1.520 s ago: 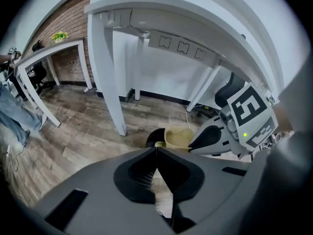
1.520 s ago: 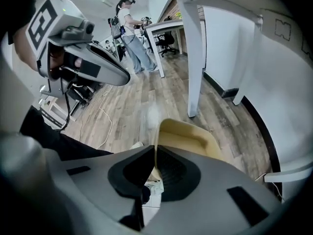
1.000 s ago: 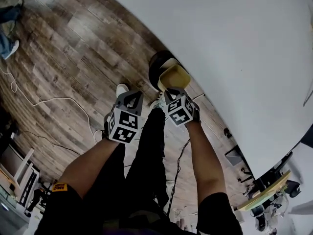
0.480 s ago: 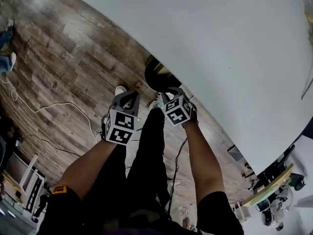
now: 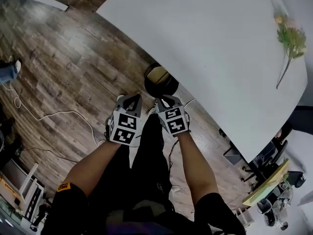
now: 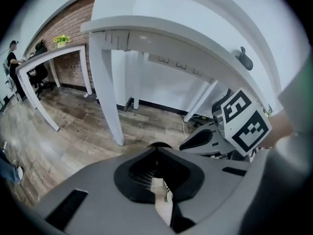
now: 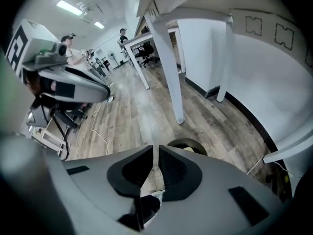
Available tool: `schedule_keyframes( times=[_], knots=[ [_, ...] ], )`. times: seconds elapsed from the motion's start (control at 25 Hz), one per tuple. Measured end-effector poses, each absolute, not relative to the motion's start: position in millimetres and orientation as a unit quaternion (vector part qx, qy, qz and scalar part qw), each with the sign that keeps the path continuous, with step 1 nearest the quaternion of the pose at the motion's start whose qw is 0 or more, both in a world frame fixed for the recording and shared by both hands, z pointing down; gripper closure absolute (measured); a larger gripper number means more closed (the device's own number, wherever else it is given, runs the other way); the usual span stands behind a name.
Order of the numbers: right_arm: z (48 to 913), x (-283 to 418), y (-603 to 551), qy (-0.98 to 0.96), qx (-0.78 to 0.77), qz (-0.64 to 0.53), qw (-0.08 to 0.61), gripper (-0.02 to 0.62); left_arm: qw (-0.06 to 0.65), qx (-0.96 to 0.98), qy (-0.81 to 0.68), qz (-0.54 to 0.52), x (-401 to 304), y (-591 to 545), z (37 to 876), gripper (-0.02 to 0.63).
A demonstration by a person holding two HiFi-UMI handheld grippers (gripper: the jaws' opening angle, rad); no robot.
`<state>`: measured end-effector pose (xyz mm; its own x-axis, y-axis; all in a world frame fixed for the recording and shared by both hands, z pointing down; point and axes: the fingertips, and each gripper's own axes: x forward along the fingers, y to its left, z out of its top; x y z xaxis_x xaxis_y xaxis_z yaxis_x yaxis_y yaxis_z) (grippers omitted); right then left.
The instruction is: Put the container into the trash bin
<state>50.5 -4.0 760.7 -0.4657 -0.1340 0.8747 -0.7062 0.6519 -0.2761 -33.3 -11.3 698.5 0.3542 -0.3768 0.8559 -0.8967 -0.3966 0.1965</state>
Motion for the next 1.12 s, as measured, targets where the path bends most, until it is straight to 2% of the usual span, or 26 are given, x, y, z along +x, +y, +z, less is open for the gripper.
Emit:
schedule_keyframes(
  times=[0.24, 0.88, 1.12],
  knots=[
    [670.9, 24.6, -13.9, -0.808, 0.308, 0.31, 0.394, 0.561, 0.326, 0.761, -0.44, 0.347, -39.3, -14.0, 630.9, 0.597],
    [458.9, 12.5, -11.7, -0.822, 0.411, 0.261, 0.295, 0.575, 0.264, 0.802, -0.462, 0.27, -44.9, -4.1, 448.1, 0.597],
    [376.4, 19.4, -11.2, -0.834, 0.445, 0.211, 0.247, 0.578, 0.209, 0.831, -0.466, 0.221, -37.5, -11.7, 368.4, 0.597]
  ],
)
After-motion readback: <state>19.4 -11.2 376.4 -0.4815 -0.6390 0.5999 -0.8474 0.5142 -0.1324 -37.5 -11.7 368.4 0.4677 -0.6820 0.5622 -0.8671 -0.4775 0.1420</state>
